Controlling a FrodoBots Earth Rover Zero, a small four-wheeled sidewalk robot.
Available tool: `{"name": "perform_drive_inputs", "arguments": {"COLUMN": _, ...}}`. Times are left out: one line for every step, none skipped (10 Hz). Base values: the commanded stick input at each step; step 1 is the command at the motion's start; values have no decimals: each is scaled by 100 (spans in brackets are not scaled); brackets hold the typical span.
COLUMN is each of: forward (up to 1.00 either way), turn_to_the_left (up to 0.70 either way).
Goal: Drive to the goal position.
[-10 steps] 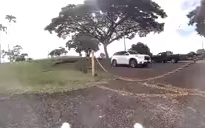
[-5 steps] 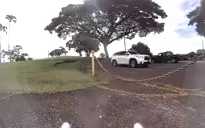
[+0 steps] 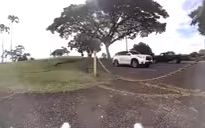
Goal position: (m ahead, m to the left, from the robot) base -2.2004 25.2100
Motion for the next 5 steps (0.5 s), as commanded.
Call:
{"name": "perform_drive_inputs", "arguments": {"forward": 0, "turn_to_the_left": 70}}
{"name": "perform_drive_inputs", "arguments": {"forward": 0, "turn_to_the_left": 70}}
{"name": "perform_drive_inputs", "arguments": {"forward": 0, "turn_to_the_left": 70}}
{"name": "perform_drive_inputs", "arguments": {"forward": 0, "turn_to_the_left": 70}}
{"name": "perform_drive_inputs", "arguments": {"forward": 0, "turn_to_the_left": 70}}
